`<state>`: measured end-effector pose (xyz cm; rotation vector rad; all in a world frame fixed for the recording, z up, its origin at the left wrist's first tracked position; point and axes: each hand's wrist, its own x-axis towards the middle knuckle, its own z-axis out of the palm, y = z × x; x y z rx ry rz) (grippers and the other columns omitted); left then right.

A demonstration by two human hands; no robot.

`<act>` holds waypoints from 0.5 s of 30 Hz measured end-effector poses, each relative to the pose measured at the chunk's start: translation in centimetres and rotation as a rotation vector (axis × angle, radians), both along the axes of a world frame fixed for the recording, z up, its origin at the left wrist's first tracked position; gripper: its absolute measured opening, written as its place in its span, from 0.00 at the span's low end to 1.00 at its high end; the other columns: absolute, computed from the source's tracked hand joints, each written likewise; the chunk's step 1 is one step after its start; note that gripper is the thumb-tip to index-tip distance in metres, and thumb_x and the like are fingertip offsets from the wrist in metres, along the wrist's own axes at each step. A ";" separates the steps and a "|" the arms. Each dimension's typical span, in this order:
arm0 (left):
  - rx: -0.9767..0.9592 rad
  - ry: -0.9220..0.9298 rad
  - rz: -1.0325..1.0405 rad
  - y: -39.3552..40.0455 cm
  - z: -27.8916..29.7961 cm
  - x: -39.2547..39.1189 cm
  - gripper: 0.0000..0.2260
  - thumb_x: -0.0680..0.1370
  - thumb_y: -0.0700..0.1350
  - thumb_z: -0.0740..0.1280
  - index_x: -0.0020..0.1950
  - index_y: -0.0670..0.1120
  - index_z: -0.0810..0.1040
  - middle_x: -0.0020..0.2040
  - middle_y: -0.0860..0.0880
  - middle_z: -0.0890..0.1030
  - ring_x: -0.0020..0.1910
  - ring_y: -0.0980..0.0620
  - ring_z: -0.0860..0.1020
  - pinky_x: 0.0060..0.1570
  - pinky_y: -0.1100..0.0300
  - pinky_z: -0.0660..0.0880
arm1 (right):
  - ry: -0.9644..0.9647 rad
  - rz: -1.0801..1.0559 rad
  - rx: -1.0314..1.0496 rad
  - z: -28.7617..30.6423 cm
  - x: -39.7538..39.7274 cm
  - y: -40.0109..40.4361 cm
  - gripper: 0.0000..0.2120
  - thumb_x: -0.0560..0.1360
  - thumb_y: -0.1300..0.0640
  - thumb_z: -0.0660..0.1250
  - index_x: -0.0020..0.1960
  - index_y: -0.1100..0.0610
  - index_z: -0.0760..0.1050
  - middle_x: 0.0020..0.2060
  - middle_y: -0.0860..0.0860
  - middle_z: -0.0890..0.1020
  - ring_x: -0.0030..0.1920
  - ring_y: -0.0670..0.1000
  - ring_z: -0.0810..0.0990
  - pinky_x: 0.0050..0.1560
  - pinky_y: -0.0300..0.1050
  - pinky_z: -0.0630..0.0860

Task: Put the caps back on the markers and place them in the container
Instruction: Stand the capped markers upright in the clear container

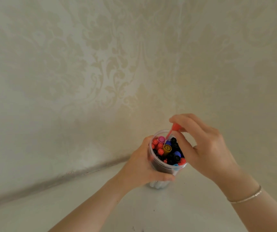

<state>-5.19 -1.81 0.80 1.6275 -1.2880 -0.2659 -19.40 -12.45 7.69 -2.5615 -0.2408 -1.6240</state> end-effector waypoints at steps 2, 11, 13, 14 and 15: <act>0.006 0.015 0.007 0.1 0.0 0.2 0.43 0.57 0.46 0.84 0.64 0.62 0.62 0.58 0.66 0.76 0.59 0.67 0.75 0.58 0.67 0.73 | -0.012 0.052 0.180 0.2 0.3 -0.3 0.13 0.73 0.69 0.66 0.55 0.56 0.74 0.43 0.48 0.78 0.44 0.46 0.79 0.46 0.39 0.80; 0.248 -0.028 -0.211 2.3 1.0 1.8 0.52 0.64 0.40 0.79 0.75 0.62 0.48 0.68 0.65 0.68 0.68 0.66 0.68 0.68 0.64 0.66 | -0.031 0.116 0.478 -1.0 0.7 -0.1 0.19 0.72 0.67 0.60 0.58 0.50 0.71 0.44 0.46 0.74 0.47 0.44 0.76 0.48 0.29 0.74; 0.258 -0.023 -0.178 2.6 0.4 2.0 0.53 0.63 0.43 0.80 0.76 0.62 0.49 0.70 0.64 0.67 0.69 0.65 0.66 0.70 0.61 0.64 | -0.029 0.149 0.546 -1.7 1.2 0.1 0.19 0.72 0.67 0.59 0.59 0.49 0.71 0.43 0.46 0.74 0.47 0.45 0.76 0.49 0.30 0.73; 0.255 -0.008 -0.159 2.7 0.1 2.0 0.52 0.63 0.44 0.81 0.76 0.60 0.51 0.71 0.64 0.66 0.70 0.65 0.66 0.70 0.62 0.64 | -0.029 0.166 0.569 -2.0 1.5 0.2 0.20 0.72 0.67 0.59 0.59 0.49 0.71 0.42 0.46 0.73 0.46 0.46 0.76 0.49 0.31 0.73; 0.245 0.020 -0.147 2.8 -0.2 1.8 0.51 0.63 0.42 0.82 0.75 0.59 0.53 0.70 0.62 0.67 0.70 0.64 0.66 0.68 0.64 0.65 | -0.037 0.179 0.579 -2.2 1.7 0.3 0.20 0.72 0.67 0.59 0.59 0.49 0.71 0.41 0.46 0.73 0.46 0.46 0.75 0.49 0.32 0.73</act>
